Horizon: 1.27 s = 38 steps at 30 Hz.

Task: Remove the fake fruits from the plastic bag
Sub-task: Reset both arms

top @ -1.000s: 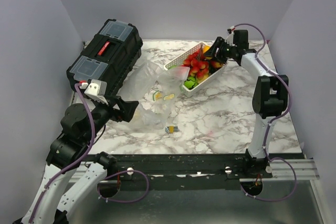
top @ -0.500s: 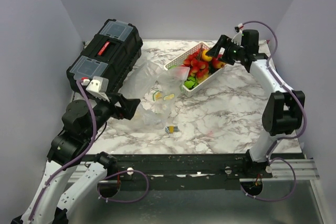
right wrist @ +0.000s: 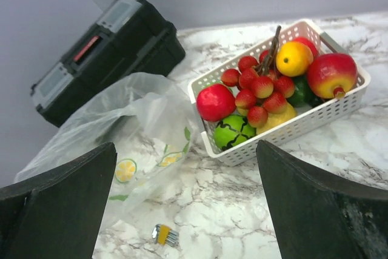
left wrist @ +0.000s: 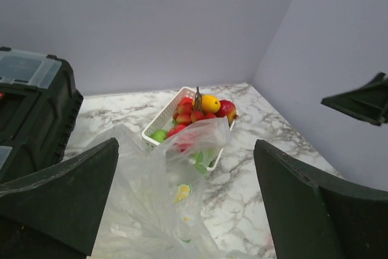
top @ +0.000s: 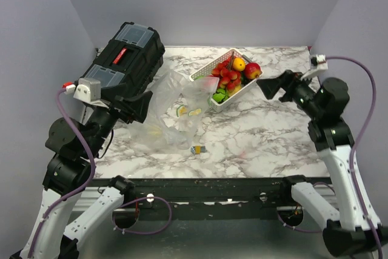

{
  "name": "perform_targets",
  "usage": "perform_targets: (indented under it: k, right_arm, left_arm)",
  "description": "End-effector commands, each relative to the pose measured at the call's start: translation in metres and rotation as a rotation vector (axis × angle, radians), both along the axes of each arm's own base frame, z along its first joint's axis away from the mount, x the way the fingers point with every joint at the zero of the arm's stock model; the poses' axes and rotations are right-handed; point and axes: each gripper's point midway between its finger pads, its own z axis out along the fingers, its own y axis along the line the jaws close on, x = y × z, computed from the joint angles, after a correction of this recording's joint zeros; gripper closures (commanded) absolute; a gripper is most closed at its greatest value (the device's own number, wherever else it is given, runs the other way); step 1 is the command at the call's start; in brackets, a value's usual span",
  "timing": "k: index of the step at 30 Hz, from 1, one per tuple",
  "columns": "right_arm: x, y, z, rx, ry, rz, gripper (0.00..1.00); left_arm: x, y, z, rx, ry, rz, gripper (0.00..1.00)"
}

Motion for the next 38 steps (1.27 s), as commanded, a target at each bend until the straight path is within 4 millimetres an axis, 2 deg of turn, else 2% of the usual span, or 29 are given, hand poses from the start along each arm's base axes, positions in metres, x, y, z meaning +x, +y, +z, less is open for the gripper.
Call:
perform_targets:
  k: [1, 8, 14, 19, 29, 38]
  right_arm:
    - [-0.042, -0.009, 0.01, 0.025, -0.09, -0.032, 0.0]
    - [-0.097, -0.037, 0.042, 0.008, -0.241, -0.157, 0.0]
    - [-0.123, -0.074, 0.062, 0.019, -0.316, -0.352, 0.0]
    - [-0.123, -0.086, 0.071, 0.008, -0.299, -0.421, 0.0]
    - [-0.133, -0.085, 0.081, 0.043, -0.373, -0.415, 0.0]
    - [-0.142, -0.093, 0.084, 0.034, -0.415, -0.449, 0.0]
  left_arm:
    - [-0.005, 0.016, 0.045, -0.075, -0.171, 0.067, 0.06]
    - [-0.023, 0.034, 0.068, -0.1, -0.273, 0.114, 0.02]
    - [-0.034, 0.053, 0.075, -0.106, -0.322, 0.179, 0.01]
    - [-0.037, 0.055, 0.073, -0.104, -0.327, 0.183, 0.01]
    - [-0.034, 0.048, 0.066, -0.126, -0.304, 0.155, 0.01]
    - [-0.028, 0.043, 0.059, -0.122, -0.283, 0.145, 0.01]
